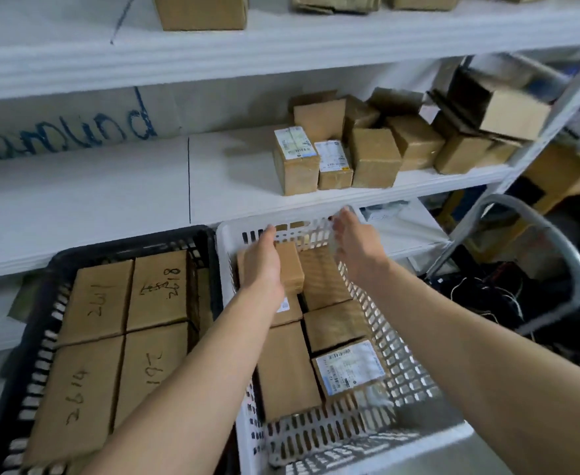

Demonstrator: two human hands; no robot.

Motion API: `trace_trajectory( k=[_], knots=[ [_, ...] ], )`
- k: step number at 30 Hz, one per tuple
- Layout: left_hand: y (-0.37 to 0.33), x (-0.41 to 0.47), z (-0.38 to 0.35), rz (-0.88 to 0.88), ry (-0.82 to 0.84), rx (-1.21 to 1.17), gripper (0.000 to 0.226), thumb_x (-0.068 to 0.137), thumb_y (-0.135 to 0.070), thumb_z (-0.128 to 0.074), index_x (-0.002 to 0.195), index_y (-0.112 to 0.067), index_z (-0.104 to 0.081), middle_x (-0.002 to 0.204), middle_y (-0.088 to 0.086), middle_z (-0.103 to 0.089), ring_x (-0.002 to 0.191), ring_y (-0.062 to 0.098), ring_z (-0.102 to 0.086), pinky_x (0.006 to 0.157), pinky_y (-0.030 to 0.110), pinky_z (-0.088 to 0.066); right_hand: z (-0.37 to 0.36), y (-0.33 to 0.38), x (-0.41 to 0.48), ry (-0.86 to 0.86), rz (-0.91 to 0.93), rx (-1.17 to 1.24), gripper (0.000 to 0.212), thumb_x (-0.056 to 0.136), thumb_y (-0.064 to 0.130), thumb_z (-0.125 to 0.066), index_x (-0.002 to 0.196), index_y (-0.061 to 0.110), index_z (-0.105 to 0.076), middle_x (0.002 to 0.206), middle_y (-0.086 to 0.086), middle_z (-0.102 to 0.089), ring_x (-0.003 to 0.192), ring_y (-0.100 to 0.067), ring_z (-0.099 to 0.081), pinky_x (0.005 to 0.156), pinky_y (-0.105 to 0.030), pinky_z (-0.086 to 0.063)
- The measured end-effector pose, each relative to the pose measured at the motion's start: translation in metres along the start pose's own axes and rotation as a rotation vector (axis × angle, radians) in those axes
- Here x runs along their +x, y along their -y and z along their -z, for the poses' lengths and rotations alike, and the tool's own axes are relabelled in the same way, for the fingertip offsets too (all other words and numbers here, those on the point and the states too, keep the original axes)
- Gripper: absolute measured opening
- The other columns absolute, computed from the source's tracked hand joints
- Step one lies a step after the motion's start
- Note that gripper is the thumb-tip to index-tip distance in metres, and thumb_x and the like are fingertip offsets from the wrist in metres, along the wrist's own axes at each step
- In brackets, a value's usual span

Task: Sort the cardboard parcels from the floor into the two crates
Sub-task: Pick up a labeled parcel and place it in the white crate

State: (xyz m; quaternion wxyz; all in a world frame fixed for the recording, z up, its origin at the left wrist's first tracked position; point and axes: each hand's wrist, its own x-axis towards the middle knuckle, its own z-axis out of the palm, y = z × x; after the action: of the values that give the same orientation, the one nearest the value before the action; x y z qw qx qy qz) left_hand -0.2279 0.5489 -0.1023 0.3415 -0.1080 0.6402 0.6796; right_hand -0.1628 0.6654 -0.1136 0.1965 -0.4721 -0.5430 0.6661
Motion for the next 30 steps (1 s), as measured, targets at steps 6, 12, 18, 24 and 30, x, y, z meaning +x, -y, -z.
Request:
trace_trajectory(
  k=[6,12,18,24,30],
  knots=[
    [0.021,-0.078,-0.015,-0.137,0.300,0.114,0.018,0.096,-0.035,-0.051,0.101,-0.021,-0.061,0.120,-0.001,-0.060,0.105,0.010,-0.054,0.100,0.031,-0.039,0.044,-0.001,-0.094,-0.142,0.093,0.134,0.046,0.099,0.036,-0.043,0.113,-0.006,-0.056,0.116,-0.011,-0.063,0.101,-0.018,-0.062,0.092,-0.038,-0.047],
    [0.074,-0.154,-0.070,-0.206,0.668,0.326,0.043,0.099,-0.036,-0.043,0.134,-0.012,-0.049,0.137,0.004,-0.051,0.126,0.014,-0.044,0.099,0.026,-0.031,0.136,-0.027,-0.184,-0.447,0.086,0.227,0.049,0.096,0.043,-0.047,0.108,-0.003,-0.062,0.121,-0.019,-0.062,0.121,-0.032,-0.052,0.104,-0.042,-0.038],
    [0.164,-0.252,-0.129,-0.073,1.021,0.461,0.033,0.099,-0.035,-0.043,0.116,-0.012,-0.058,0.127,0.007,-0.053,0.126,0.018,-0.044,0.099,0.028,-0.030,0.269,-0.078,-0.274,-0.845,0.016,0.302,0.053,0.094,0.042,-0.047,0.116,-0.005,-0.059,0.124,-0.022,-0.057,0.118,-0.036,-0.052,0.103,-0.048,-0.039],
    [0.250,-0.351,-0.169,0.058,1.216,0.613,0.021,0.098,-0.035,-0.045,0.097,-0.017,-0.055,0.110,0.002,-0.053,0.104,0.014,-0.046,0.093,0.027,-0.030,0.381,-0.140,-0.366,-1.106,-0.079,0.463,0.032,0.089,0.045,-0.049,0.086,0.017,-0.066,0.118,-0.007,-0.066,0.115,-0.026,-0.058,0.102,-0.042,-0.044],
    [0.346,-0.450,-0.198,0.147,1.290,0.740,0.020,0.096,-0.033,-0.047,0.097,-0.015,-0.055,0.104,0.003,-0.054,0.098,0.017,-0.044,0.084,0.029,-0.033,0.477,-0.209,-0.446,-1.237,-0.119,0.602,0.030,0.093,0.045,-0.048,0.085,0.019,-0.061,0.099,0.000,-0.062,0.099,-0.017,-0.056,0.098,-0.036,-0.042]
  ],
)
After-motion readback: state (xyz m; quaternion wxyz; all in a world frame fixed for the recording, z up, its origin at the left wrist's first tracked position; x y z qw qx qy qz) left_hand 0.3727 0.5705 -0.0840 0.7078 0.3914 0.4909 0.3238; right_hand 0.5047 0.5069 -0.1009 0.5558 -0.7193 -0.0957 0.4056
